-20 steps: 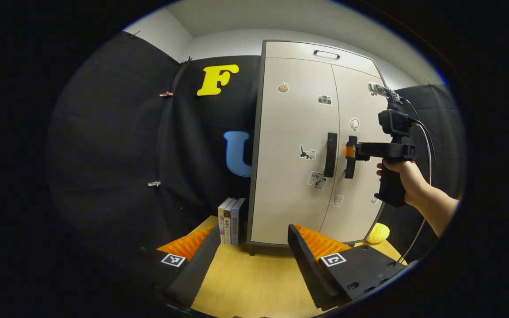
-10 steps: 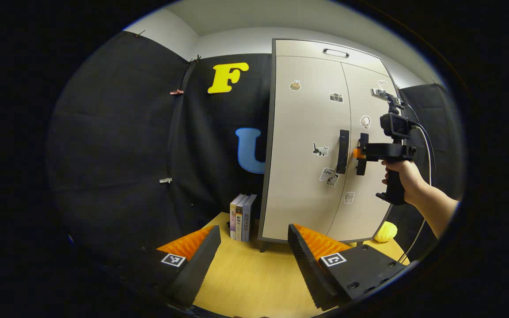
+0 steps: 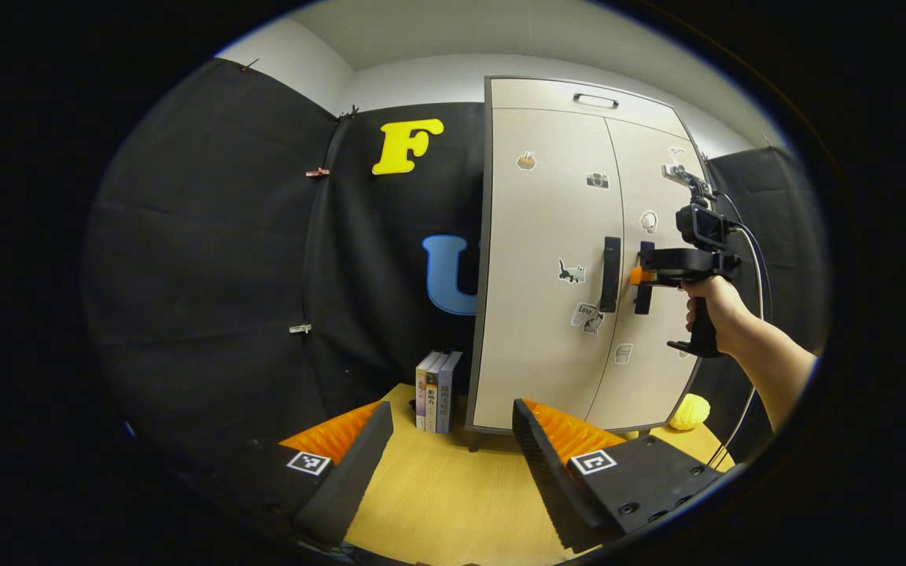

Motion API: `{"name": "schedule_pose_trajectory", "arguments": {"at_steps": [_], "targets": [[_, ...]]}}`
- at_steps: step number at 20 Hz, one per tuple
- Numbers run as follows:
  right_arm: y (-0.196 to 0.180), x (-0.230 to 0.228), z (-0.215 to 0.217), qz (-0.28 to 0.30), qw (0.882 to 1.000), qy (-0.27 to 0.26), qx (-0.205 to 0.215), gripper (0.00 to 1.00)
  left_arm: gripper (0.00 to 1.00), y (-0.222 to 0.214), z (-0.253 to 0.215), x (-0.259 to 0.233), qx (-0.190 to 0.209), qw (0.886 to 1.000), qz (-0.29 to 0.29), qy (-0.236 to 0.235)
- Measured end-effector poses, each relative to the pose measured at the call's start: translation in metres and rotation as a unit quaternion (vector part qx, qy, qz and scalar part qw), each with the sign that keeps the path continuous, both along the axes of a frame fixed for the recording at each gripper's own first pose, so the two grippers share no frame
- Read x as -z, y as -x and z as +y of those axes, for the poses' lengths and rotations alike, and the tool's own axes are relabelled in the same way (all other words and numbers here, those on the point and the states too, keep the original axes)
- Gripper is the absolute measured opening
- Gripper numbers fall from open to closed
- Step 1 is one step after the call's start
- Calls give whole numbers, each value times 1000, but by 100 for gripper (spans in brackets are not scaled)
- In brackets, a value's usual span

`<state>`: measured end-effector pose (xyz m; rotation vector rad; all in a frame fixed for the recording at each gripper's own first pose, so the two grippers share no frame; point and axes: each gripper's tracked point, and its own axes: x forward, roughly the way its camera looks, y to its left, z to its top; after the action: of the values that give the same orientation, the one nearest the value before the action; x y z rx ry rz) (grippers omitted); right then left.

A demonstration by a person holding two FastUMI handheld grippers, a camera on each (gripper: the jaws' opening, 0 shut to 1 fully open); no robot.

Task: Open the right door of the double-door shoe cabinet with the right hand, and open the left door with the left hand.

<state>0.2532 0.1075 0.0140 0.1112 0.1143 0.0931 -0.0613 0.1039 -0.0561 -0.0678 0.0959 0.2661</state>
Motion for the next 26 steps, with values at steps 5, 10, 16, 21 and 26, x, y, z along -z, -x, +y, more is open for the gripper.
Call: {"name": "schedule_pose_trajectory", "arguments": {"at_steps": [5, 10, 16, 21, 26], "targets": [[16, -1, -2, 3, 1000, -5, -9, 12, 95, 8, 0, -2, 10, 1000, -3, 4], [42, -4, -11, -8, 1000, -18, -11, 12, 95, 11, -7, -6, 31, 999, -5, -1], [65, -8, -28, -7, 1000, -6, -3, 12, 95, 6, -27, -16, 77, 997, -10, -9], [90, -10, -48, -9, 1000, -12, 16, 11, 95, 3, -43, -22, 118, 993, -13, -22], [108, -13, -75, -5, 999, 7, 39, 11, 95, 2, -55, -27, 148, 989, -18, -26]]}}
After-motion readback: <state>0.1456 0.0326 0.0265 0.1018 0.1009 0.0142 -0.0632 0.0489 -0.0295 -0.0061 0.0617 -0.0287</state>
